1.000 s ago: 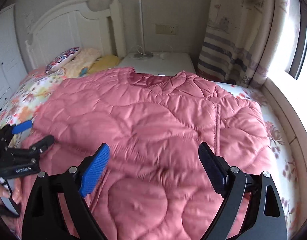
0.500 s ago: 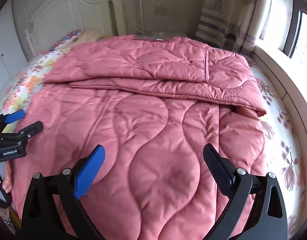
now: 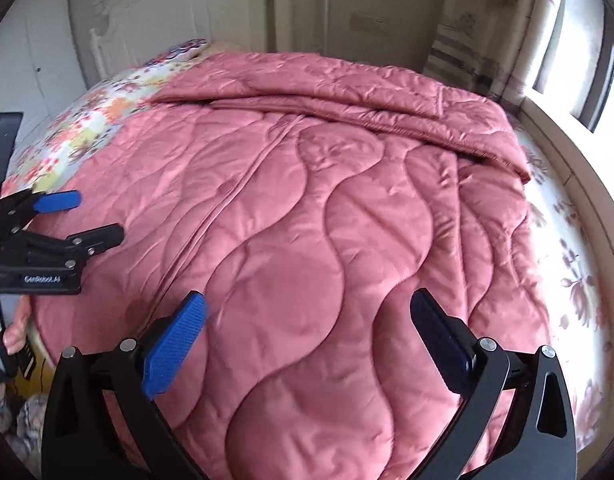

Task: Fold large clothes

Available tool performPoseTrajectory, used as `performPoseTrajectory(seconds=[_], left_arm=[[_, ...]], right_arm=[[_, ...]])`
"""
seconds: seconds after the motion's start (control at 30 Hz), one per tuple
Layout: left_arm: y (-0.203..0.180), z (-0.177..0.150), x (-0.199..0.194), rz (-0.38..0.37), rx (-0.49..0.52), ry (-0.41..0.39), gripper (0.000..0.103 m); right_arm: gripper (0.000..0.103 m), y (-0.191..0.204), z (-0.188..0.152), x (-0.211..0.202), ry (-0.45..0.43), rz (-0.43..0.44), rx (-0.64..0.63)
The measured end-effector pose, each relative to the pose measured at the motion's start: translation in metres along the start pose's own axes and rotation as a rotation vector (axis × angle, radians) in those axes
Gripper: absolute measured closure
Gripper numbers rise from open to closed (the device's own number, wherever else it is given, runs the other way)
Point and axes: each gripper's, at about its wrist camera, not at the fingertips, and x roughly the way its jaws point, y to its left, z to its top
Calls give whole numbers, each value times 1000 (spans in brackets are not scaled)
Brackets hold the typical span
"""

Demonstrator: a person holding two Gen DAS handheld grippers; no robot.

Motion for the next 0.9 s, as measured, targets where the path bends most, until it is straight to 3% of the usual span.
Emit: performPoseTrajectory(seconds=[0.07,0.1,0.23,0.43,0.57,0.7,0.8,0.83,0.9], left_arm=[[0,-11,1,-6,8,-72,2],[1,-7,3,-9,6,-69,2],[-1,-5,-5,18,6,-12,2],[-1,-21,-8,15,11,-75,2],[2,-22,-12,6,27,-34,2],[23,-34,-29,62,-46,-84,2],[47,-41,-21,29,-117,-61,2],[53,-44,-17,-2,-126,-60,2],[52,-47,-18,5,-98,-86,2]], right_arm=[[4,3,-13,16,40,-2,-27],[4,3,-15,14,2,3,-21],[5,6,-7,5,28,-30,-20],[4,1,-22,8,-3,0,-16],[5,-2,-27,-6,2,-9,-25],[5,-26,-33,-32,-60,-63,28],[4,-59,-44,-22,-18,-131,108],[4,-66,-49,-15,1,-130,130],[4,-73,-55,-16,-42,-83,158]])
